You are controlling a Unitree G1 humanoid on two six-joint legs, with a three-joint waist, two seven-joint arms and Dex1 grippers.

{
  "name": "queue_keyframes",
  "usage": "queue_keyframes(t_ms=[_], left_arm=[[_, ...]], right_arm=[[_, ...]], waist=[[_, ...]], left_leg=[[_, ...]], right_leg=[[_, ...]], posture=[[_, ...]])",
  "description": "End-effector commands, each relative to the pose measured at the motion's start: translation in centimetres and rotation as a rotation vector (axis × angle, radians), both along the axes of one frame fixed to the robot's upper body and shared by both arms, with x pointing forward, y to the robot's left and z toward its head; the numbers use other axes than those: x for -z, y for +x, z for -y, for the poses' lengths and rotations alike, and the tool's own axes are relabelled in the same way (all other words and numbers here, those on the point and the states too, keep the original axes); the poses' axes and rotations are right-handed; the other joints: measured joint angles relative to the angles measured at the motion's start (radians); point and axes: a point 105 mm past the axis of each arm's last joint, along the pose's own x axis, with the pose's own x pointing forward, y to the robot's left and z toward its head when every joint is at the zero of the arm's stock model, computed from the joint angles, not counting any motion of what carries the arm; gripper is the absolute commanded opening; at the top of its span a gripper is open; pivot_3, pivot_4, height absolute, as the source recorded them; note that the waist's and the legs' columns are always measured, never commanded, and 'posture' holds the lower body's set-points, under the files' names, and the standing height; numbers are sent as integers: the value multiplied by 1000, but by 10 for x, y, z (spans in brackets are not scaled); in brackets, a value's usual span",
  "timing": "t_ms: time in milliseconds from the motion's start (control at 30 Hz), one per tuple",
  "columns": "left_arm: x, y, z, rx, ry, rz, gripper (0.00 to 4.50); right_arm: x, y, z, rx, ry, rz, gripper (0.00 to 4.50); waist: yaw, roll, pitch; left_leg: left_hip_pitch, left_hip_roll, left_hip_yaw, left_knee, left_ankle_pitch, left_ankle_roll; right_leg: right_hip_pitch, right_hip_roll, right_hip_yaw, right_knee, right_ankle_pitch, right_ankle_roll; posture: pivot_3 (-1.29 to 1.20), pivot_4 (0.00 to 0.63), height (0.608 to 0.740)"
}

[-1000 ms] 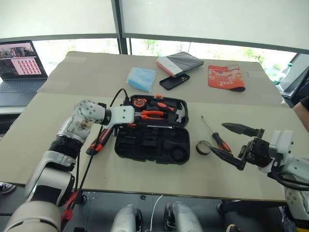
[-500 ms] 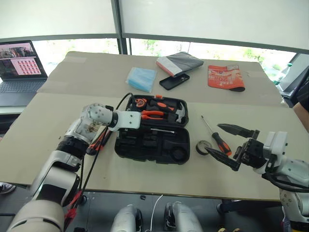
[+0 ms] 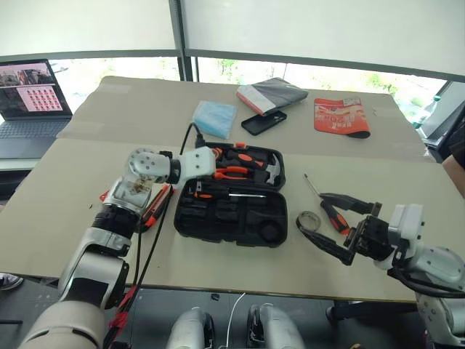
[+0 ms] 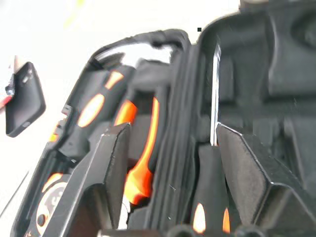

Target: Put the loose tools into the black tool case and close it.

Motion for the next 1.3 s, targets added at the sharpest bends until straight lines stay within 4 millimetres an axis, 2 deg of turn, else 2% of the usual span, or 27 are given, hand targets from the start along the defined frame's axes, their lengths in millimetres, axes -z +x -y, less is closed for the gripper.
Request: queue_keyframes(t_ms=[33,200,333,600,733,833,933,1000,1033,1133,1200,1233,1300], left_arm=[[5,1,-3,-23,-39,-35,1869],[32,-4,1,-40,-13,-94,34],[53,-9,-2,-41,62,-131,34],[75,-6,4,-121,54,-201,34],[71,-9,7,-102,-2,-219,34],[46,-14,5,-45,-147,-190,34],[24,-23,-2,21,-263,-165,748],[3,-27,-19,25,-399,-111,1403],[0,-30,-32,0,-423,-119,1816],[-3,-44,-60,-16,-458,-129,2894],[-1,-55,-74,-20,-452,-131,3518],[4,-63,-80,-5,-423,-153,4002],[15,-87,-93,48,-386,-201,4483]], right_arm=[[-9,-3,-3,-14,16,27,4500],[-11,1,-2,-9,10,29,4500],[-10,1,0,-11,7,10,4500],[-7,0,3,44,26,1,4500],[-4,-3,9,93,37,-11,4500],[-1,-5,30,198,57,-22,4500],[10,-12,59,318,43,-48,4500],[28,-25,94,463,13,-87,4500],[40,-35,110,532,-8,-118,4500],[61,-54,137,664,-47,-179,4500],[72,-61,146,717,-65,-211,4500],[76,-63,148,728,-75,-222,4500],[73,-56,141,711,-101,-225,4500]], waist=[[1,0,0],[1,0,0],[2,0,0],[10,2,-3],[16,5,-5],[14,5,-5],[13,5,-5],[13,5,-5],[15,5,-5],[6,8,-7],[-2,12,-9],[-5,12,-9],[-14,13,-10]], left_leg=[[0,0,0,0,0,0],[0,0,0,0,-2,4],[0,0,0,0,-2,3],[1,0,0,3,-6,10],[2,0,-1,4,-7,11],[2,0,-1,4,-7,12],[-1,0,-1,4,-7,11],[-2,0,-1,4,-5,7],[-2,0,-1,4,-5,7],[-1,0,-1,3,-6,8],[0,0,-1,2,-7,8],[1,0,0,2,-9,10],[3,1,0,2,-9,9]], right_leg=[[0,0,0,0,0,0],[0,0,0,0,1,1],[0,0,0,0,1,1],[3,-2,0,0,1,2],[5,-2,0,-1,2,3],[5,-3,1,-1,2,3],[2,-2,1,-1,2,3],[1,-2,1,-1,2,3],[1,-2,0,-2,2,3],[1,-2,1,-2,1,4],[2,-4,3,-3,1,5],[3,-4,3,-3,1,5],[4,-5,4,-2,1,5]], posture=[[0,150,740],[0,150,740],[0,150,740],[0,150,740],[0,150,740],[0,150,740],[0,150,740],[0,150,740],[0,150,740],[0,150,740],[0,150,740],[0,150,740],[0,150,740]])
